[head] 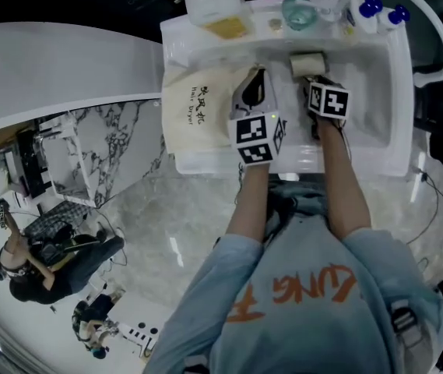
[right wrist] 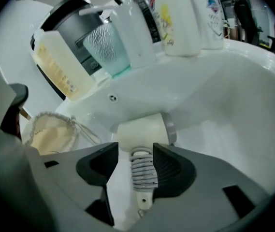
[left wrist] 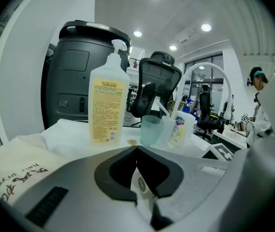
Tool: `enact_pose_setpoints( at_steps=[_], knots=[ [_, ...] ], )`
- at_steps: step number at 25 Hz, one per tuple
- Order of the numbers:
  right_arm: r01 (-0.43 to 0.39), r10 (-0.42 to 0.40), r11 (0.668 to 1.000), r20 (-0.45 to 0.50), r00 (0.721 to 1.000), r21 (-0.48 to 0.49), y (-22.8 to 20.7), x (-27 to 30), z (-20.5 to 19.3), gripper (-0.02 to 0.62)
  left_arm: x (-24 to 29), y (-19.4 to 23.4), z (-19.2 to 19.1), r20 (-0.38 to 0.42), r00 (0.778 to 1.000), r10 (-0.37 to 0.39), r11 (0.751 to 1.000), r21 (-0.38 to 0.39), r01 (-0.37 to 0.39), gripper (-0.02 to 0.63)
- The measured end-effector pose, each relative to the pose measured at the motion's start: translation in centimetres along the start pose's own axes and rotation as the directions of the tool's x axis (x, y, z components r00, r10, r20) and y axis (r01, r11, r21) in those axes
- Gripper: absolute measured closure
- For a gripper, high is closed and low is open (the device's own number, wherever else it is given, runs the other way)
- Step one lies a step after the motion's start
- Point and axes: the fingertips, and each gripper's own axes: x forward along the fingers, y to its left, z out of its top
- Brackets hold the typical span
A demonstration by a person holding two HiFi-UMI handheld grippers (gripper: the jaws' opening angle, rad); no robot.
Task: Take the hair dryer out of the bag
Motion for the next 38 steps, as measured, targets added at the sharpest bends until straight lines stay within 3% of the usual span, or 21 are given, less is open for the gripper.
enact_pose_setpoints(
  at_steps=[4,11,14,18,21,27,32,38],
  knots=[
    [-0.05,0.059,0.996,0.142,0.988,-0.071,0.9,-4.1,3.9,0.399,-0.1,-0.9,1.5,0.069,0.997,0.016,0.999,-0.039,-0.014,0.603],
    [-0.111,0.174,0.973,0.325,0.93,-0.204,1.4,-10.6,9.4,0.513,-1.3,-3.2,5.4,0.208,0.978,0.023,0.998,-0.058,-0.011,0.604],
    [-0.131,0.233,0.954,0.392,0.89,-0.27,3.1,-14.1,12.0,0.595,-2.3,-4.0,7.6,0.257,0.966,0.021,0.999,-0.05,-0.009,0.603],
    [-0.176,0.346,0.914,0.475,0.809,-0.366,6.3,-18.7,15.1,0.597,-3.3,-4.9,10.1,0.3,0.954,0.012,1.0,-0.009,-0.01,0.603],
    [-0.127,0.369,0.891,0.534,0.76,-0.435,7.7,-22.0,17.6,0.597,-4.2,-4.6,11.9,0.323,0.946,0.032,0.998,0.042,-0.048,0.603],
    [0.002,0.334,0.882,0.63,0.701,-0.47,7.5,-26.8,21.1,0.597,-6.7,-4.4,16.0,0.414,0.909,0.053,0.981,0.15,-0.126,0.603],
    [0.07,0.317,0.869,0.66,0.681,-0.489,7.3,-28.1,21.9,0.595,-8.0,-3.2,17.5,0.45,0.889,0.084,0.978,0.132,-0.159,0.603],
    [0.085,0.326,0.862,0.675,0.662,-0.499,7.2,-28.5,22.7,0.595,-8.8,-2.2,17.9,0.468,0.878,0.106,0.975,0.124,-0.184,0.603]
  ],
)
